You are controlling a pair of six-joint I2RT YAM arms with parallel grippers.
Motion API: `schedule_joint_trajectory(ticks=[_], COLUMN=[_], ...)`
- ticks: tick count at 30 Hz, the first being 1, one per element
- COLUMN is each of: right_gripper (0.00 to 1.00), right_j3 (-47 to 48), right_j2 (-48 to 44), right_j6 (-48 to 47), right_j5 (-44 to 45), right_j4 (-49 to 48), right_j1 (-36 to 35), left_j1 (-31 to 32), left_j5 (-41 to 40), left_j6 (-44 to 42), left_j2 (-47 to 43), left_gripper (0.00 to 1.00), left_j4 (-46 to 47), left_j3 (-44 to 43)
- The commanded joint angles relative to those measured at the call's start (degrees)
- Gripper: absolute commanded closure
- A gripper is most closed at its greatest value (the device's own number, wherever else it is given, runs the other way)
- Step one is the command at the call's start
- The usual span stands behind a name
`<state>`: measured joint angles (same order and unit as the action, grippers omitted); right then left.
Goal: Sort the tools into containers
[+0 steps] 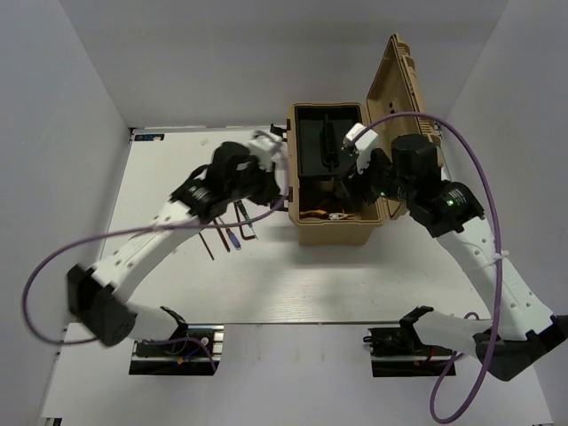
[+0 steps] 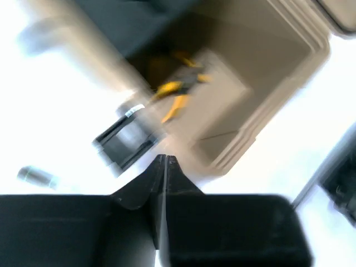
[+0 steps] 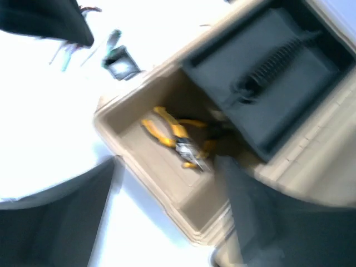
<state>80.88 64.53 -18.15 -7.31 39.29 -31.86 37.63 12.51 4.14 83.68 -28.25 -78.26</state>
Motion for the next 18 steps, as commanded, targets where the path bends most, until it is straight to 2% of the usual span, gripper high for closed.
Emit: schedule_joint_trajectory(ticks=[1, 2, 3, 4, 5, 6, 7, 8, 9, 11, 12, 15, 18], right_gripper=[0.34, 0.76, 0.93, 1.00, 1.00, 1.00, 1.00, 1.00, 1.00, 1.00, 0.95, 0.86, 0.84], right_j3=[-0.1, 1.3, 3.9, 5.5, 7.0, 12.3, 13.8, 15.1, 18.1, 19.6, 19.8, 19.1, 18.1], right_j2=[3.8, 5.1, 7.8, 11.5, 13.1, 16.4, 19.8, 21.1, 23.3, 25.9, 26.8, 27.8, 28.5], right_j6=[1.0, 2.4, 3.3, 3.6, 4.0, 5.0, 5.4, 6.0, 6.2, 7.1, 7.3, 8.0, 8.3], right_j5=[-11.4, -12.2, -12.7, -13.2, -12.6, -12.3, -11.9, -10.2, -9.6, -8.4, -6.7, -4.8, -4.4], right_j4=[0.5, 0.5, 1.9, 2.8, 3.5, 5.4, 6.1, 6.5, 6.9, 7.0, 6.8, 5.4, 4.4], right_j1=[-0.3, -0.7, -1.1, -1.5, -2.8, -3.2, -3.6, -5.0, -5.5, -7.0, -7.4, -8.1, -8.2], left_j1=[-2.3, -4.0, -5.0, -6.1, -8.1, -8.8, -9.4, -10.8, -11.3, -11.9, -12.7, -14.0, -15.6], left_j5=[-26.8, -29.6, -31.7, -33.0, -33.0, -33.0, -33.0, -32.5, -31.9, -31.8, -31.1, -31.6, -31.6], left_j6=[12.4, 16.1, 17.9, 19.5, 20.6, 22.7, 23.3, 24.2, 24.8, 25.4, 25.4, 25.9, 25.9], left_j2=[-10.7, -12.9, -13.7, -14.3, -14.9, -15.4, -15.4, -14.7, -14.0, -11.5, -10.9, -8.5, -5.6], left_gripper=[0.71, 0.47, 0.38, 0.33, 0.30, 0.31, 0.34, 0.37, 0.45, 0.51, 0.52, 0.52, 0.51], left_j4=[2.0, 0.4, -0.8, -1.7, -1.7, -1.7, -1.1, -1.1, -0.6, -0.1, 0.8, 2.1, 4.2], left_j3=[8.3, 10.0, 13.9, 15.7, 17.7, 21.1, 22.6, 24.6, 25.3, 26.7, 27.4, 28.4, 29.1])
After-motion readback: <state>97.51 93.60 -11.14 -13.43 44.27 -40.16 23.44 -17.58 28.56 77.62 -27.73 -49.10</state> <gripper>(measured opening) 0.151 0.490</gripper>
